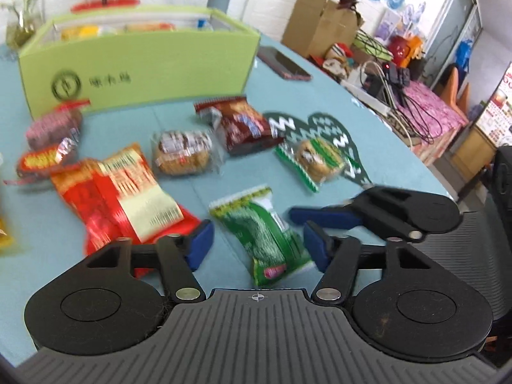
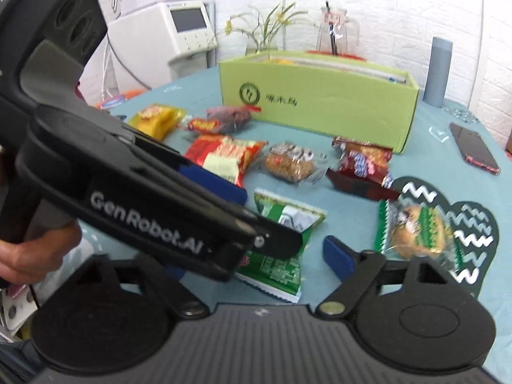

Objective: Organize snacks
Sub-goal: 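Return the left gripper to the pile and grasp the green packet, then carry the green packet into the green box and open the left gripper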

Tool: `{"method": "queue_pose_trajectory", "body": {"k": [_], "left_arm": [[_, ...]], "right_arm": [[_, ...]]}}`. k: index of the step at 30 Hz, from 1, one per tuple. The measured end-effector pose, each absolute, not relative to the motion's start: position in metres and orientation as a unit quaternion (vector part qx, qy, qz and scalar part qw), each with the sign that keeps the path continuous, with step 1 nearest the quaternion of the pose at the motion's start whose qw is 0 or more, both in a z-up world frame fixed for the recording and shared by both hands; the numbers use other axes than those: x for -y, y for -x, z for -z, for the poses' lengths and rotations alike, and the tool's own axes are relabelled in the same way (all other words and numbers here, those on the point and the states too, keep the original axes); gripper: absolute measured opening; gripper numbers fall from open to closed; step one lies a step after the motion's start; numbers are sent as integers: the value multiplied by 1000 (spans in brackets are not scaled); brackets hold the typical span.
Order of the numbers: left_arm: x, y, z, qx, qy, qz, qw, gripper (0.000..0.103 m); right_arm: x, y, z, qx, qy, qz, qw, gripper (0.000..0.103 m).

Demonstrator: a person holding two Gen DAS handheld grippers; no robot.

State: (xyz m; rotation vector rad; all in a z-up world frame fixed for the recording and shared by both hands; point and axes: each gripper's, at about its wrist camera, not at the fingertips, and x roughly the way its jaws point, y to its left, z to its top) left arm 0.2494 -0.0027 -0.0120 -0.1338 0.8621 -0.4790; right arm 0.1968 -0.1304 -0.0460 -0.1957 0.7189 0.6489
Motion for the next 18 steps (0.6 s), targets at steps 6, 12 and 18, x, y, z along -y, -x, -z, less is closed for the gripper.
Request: {"method": "queue_pose_trajectory", "body": {"k": [6, 12, 18], "left_arm": [[-1, -252, 8, -407, 103, 260, 870, 10], [-8, -276, -37, -349, 113, 264, 892, 10], [-15, -355, -81, -308, 99, 231, 918, 9]], "right_arm": [[133, -205, 35, -343, 79, -301, 886, 50], [127, -238, -4, -282, 99, -298, 907, 50], [108, -333, -37, -244, 125, -294, 916, 52]]}}
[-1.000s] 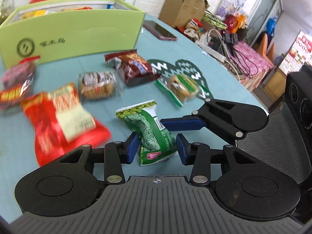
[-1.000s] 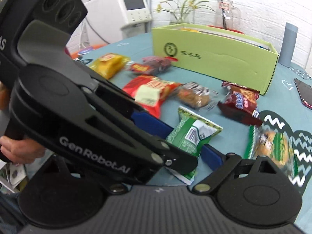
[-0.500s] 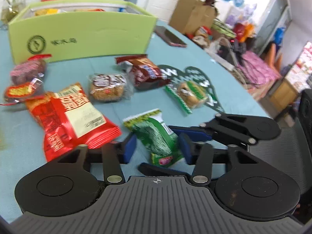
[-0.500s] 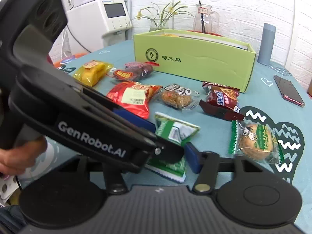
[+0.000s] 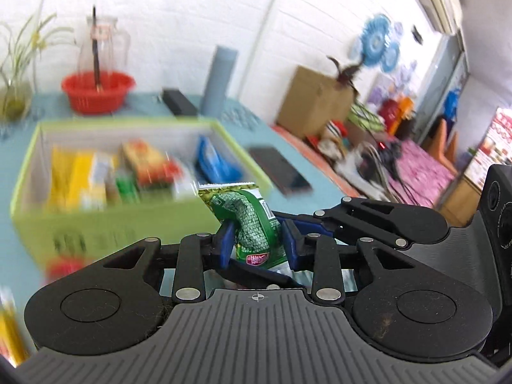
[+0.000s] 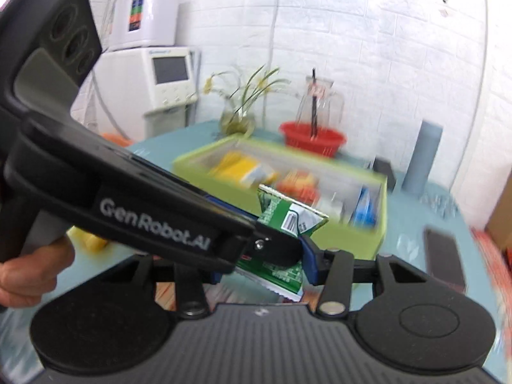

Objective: Organize snacks
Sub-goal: 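Carry the green packet into the green box and open the left gripper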

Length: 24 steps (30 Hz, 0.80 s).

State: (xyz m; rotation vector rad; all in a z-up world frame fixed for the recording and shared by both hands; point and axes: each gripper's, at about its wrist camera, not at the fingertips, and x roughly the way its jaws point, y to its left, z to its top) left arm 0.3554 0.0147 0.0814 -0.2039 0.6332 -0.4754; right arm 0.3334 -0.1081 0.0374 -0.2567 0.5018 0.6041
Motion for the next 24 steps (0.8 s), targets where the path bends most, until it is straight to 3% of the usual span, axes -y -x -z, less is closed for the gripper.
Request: {"method": "queue_pose_trajectory", "body": {"k": [7, 12, 14, 16, 18, 24], "left_arm": [[-27, -465, -73, -336, 116, 197, 914, 8], [-32, -494, -38, -370, 121, 183, 903, 9], [-40, -493, -38, -360, 136, 182, 905, 23], [-46, -488, -44, -347, 155, 183, 907, 53], [-49, -476, -56, -328, 156, 177, 915, 65], [-49, -407, -88, -271, 148, 181, 934, 86]], "right_arm": [[90, -454, -24, -301, 123, -293, 899, 57], [86, -479, 5, -343, 106, -308, 881, 67], [91, -479, 7, -345, 88, -310, 882, 68], [89, -475, 5, -335, 94, -299, 889, 77], [91, -463, -5, -310, 99, -295, 898, 102], [123, -384, -42, -238, 80, -292, 923, 102]]}}
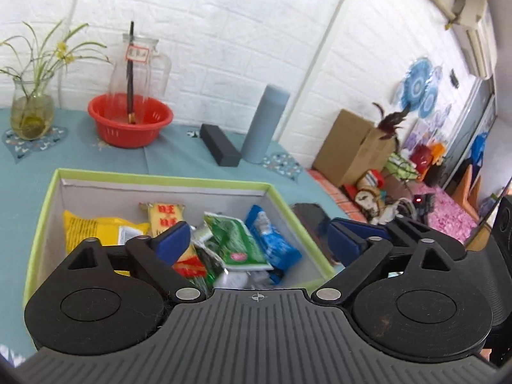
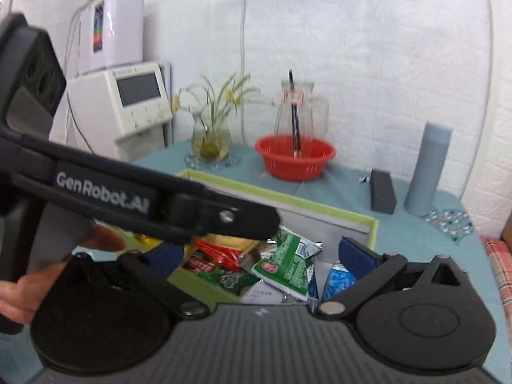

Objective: Organize snacks
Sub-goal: 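Carry the green packet into the green box and open the left gripper, then grasp the green-wrapped round cookie with the left gripper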

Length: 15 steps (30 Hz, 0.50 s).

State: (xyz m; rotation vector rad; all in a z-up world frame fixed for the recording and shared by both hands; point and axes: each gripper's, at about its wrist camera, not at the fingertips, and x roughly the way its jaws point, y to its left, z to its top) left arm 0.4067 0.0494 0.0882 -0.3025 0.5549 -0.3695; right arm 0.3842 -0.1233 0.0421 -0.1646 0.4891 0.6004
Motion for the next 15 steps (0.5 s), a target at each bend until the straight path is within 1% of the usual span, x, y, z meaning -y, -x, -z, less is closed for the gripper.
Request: {"method": "queue_pose_trajectory", "body": {"k": [3, 9, 12, 15], "left_arm": [[-44, -365, -83, -271, 151, 192, 931, 89], [-15, -302, -39, -324, 153, 213, 909, 90], [2, -285, -17, -356, 169, 227, 890, 88], [18, -285, -6, -383, 175, 243, 874, 85]], "right_arm": [[140, -334, -37, -237, 86, -274, 928, 103], [155, -243, 7, -284, 97, -210, 931, 103], [160, -219, 29, -309, 102, -187, 927, 103], [166, -219, 41, -328, 89, -194, 920, 103]]}}
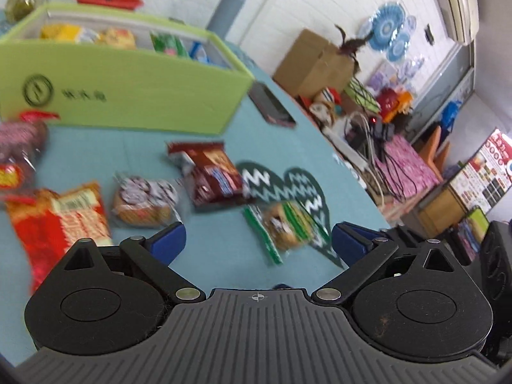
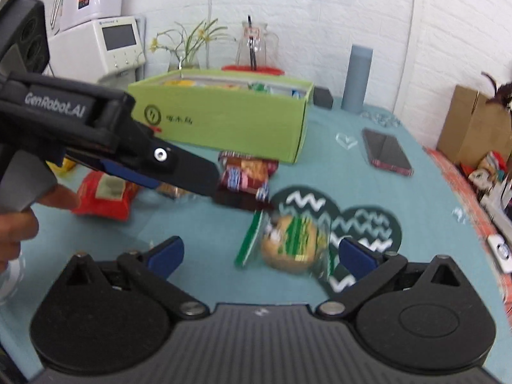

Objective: Organize snacks
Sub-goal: 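Grasp the green-wrapped round cookie with the left gripper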

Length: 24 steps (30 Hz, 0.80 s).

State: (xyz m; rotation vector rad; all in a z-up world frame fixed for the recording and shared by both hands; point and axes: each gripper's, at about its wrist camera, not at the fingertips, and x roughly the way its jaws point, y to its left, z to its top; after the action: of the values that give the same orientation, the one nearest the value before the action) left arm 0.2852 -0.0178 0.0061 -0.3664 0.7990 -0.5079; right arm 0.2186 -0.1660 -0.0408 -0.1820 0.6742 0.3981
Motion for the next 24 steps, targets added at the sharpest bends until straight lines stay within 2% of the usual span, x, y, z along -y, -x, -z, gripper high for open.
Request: {"method": "queue_pose_trajectory", "body": {"k": [5, 11, 17, 24], "left_arm": [[44, -309, -8, -404, 161, 260, 862, 86], [44, -312, -11, -397, 153, 229, 875, 86], [34, -312, -8, -401, 154, 204, 880, 86], [33, -297, -3, -406, 148, 212, 876, 86]], "right_arm": [[170, -249, 46, -326, 122, -211, 913, 103], [165, -292, 54, -327, 193, -314, 870, 103], [174, -303, 59, -370, 122, -336, 857, 102], [175, -243, 55, -367, 100, -301, 874, 102]]}}
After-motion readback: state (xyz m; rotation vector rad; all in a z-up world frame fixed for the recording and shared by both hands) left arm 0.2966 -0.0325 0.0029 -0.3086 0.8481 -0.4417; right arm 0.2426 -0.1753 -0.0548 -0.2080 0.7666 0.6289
